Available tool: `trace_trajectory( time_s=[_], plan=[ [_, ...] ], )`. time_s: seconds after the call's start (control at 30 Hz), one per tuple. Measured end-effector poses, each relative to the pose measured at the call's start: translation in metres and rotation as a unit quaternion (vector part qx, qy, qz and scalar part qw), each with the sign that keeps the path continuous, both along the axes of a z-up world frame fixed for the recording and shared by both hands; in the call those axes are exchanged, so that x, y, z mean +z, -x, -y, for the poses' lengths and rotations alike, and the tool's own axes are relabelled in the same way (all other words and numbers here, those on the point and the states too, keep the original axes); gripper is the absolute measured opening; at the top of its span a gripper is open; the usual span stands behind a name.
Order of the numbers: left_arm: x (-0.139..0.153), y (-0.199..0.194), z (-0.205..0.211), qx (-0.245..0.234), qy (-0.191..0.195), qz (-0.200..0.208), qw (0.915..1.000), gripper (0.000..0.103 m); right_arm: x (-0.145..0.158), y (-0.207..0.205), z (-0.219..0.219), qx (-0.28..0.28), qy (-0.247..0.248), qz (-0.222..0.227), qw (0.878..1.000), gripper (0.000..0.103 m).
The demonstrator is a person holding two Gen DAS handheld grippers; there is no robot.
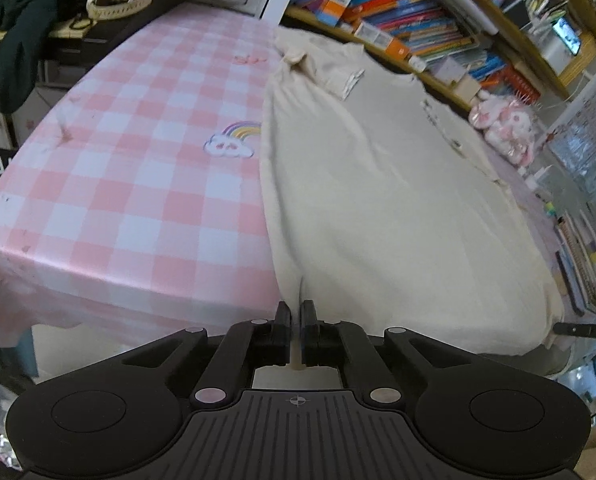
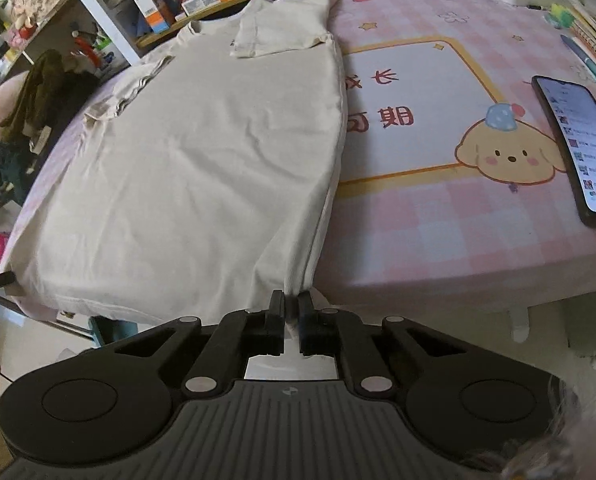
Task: Fold clothes
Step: 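Close the left gripper on the shirt hem while the right gripper closes beside it, then lift the held hem with both grippers and carry it toward the collar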
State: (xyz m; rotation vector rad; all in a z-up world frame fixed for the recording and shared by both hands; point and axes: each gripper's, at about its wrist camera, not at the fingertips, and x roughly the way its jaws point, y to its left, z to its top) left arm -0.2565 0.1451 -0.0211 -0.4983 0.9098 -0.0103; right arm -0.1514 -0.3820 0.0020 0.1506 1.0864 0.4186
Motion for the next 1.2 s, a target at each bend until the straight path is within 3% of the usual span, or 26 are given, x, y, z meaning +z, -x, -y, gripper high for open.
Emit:
trace_trajectory(
  time_s=[0.37,0.47,0.53,0.77,0.93,1.2],
  plan=[
    [-0.023,-0.007,-0.011,-0.001,0.029,-0.036,0.9989,0.017,-0.026,-0.02,-0.007,0.011,0.013,-0.038,0.999,0.017],
    [-0.027,-0.008,-0.01,-0.005,0.038,-0.038,0.9985,0.013,-0.029,-0.022,-0.008,0.013,0.01,-0.045,0.999,0.017],
    [-0.028,-0.007,-0.01,-0.004,0.044,-0.036,0.9984,0.003,-0.029,-0.023,-0.007,0.013,0.01,-0.046,0.999,0.006],
    [-0.021,0.008,-0.014,0.003,0.051,-0.032,0.9982,0.003,-0.019,-0.012,0.007,-0.01,0.022,-0.037,0.999,0.004],
    [-0.015,0.022,-0.011,-0.018,0.062,-0.039,0.9971,0.002,-0.008,0.004,0.026,-0.041,0.008,-0.033,0.999,0.004],
    [-0.022,0.05,-0.011,-0.034,0.095,-0.069,0.9925,0.003,-0.004,0.044,0.034,-0.051,0.004,-0.067,0.996,0.004]
  ],
)
